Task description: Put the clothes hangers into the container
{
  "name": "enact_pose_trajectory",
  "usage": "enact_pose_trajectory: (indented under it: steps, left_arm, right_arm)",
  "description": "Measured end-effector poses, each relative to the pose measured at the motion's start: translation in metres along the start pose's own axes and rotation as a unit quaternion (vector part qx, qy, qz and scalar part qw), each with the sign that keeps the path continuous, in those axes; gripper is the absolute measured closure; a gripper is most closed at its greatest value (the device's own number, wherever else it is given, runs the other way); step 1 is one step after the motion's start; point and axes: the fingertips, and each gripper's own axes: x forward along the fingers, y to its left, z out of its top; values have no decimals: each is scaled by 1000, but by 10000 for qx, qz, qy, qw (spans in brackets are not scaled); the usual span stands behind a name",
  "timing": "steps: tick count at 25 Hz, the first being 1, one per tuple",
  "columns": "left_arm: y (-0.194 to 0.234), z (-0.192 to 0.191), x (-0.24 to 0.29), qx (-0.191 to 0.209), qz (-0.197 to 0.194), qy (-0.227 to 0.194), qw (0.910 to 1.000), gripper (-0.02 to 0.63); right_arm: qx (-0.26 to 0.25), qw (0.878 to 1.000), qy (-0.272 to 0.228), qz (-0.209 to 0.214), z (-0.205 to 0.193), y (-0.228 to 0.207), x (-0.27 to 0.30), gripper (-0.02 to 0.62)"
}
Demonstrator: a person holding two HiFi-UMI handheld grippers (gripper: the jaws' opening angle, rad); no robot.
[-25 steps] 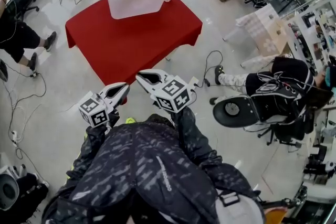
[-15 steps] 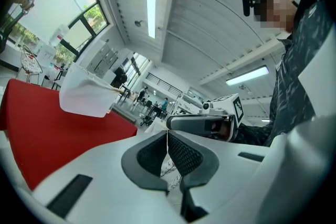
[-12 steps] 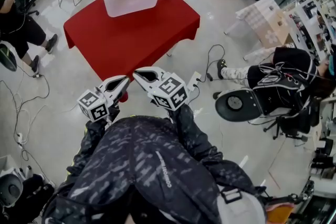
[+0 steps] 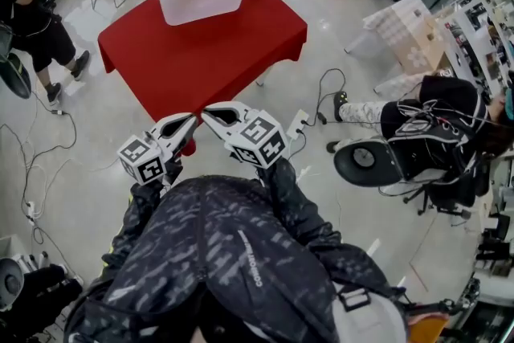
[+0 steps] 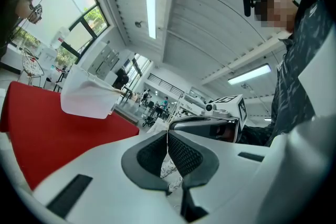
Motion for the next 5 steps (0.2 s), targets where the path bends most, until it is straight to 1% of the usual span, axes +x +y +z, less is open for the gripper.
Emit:
enact_pose_trajectory:
  steps: [5]
  left_arm:
    - [11, 7, 0, 14, 6, -6, 10000, 594]
  right_arm:
    - [-7, 10000, 47, 21, 6, -4, 6, 572]
